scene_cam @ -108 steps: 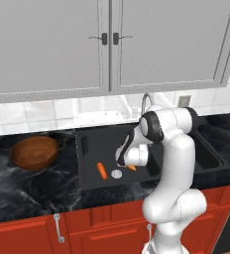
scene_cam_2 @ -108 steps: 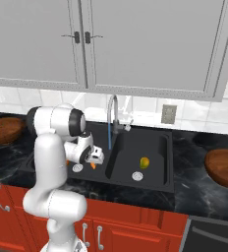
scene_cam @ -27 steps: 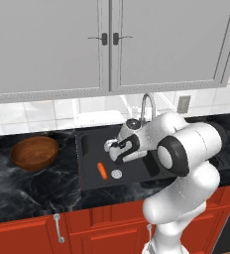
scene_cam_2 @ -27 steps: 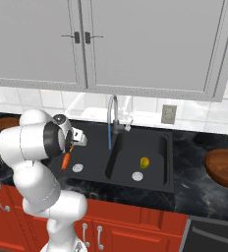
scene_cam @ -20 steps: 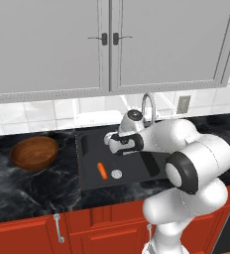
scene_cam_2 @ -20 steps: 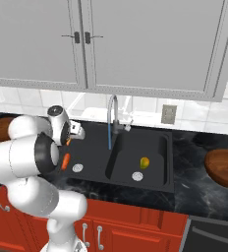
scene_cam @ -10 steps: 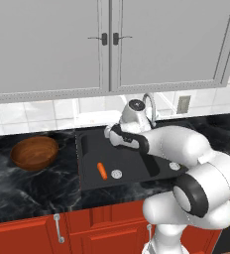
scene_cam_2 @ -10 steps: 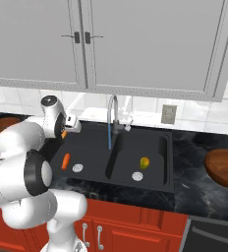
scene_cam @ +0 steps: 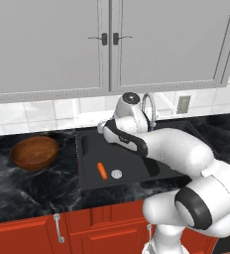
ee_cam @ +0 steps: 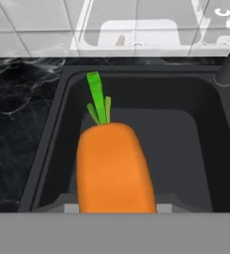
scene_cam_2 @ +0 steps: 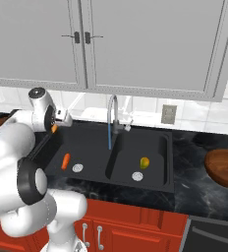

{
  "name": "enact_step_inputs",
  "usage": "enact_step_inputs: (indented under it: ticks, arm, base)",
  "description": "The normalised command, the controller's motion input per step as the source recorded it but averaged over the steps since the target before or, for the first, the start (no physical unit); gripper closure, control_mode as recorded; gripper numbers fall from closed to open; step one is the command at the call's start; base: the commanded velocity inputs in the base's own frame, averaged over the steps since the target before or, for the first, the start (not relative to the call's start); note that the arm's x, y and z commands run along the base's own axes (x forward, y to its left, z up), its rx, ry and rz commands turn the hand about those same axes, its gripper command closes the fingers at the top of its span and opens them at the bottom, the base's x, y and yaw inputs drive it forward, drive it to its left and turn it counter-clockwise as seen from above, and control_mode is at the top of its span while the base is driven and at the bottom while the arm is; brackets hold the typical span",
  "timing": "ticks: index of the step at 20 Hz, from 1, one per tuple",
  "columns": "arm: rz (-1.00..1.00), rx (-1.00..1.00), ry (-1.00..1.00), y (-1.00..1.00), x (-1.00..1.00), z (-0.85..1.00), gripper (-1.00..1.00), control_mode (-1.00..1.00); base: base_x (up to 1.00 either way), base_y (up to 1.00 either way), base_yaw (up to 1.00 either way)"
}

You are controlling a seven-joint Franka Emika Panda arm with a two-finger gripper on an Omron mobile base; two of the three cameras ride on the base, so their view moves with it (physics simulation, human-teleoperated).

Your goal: Pick the carrots from the sink and place them in one bowl. Place the mango in the other bowl. Then turn off the sink faucet.

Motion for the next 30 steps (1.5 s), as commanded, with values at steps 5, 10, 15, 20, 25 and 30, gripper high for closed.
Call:
enact_step_inputs:
  ticks: [5,10,15,20,25,30]
  arm:
    - [0.0,0.0,0.01,0.47,-0.04,0.26,1.0,-1.0]
    - [0.0,0.0,0.03,0.63,0.0,0.31,1.0,-1.0]
    - [0.0,0.0,0.04,0.6,0.0,0.23,1.0,-1.0]
    - [0.0,0.0,0.02,0.6,0.0,0.0,1.0,-1.0]
    - [0.0,0.0,0.0,0.5,0.0,0.0,1.0,-1.0]
    - [0.0,0.0,0.06,0.52,0.0,0.0,1.0,-1.0]
  base:
    - [0.0,0.0,0.0]
    - [0.0,0.0,0.0]
    - [0.0,0.0,0.0]
    - [0.0,0.0,0.0]
    - [0.0,0.0,0.0]
    - [0.0,0.0,0.0]
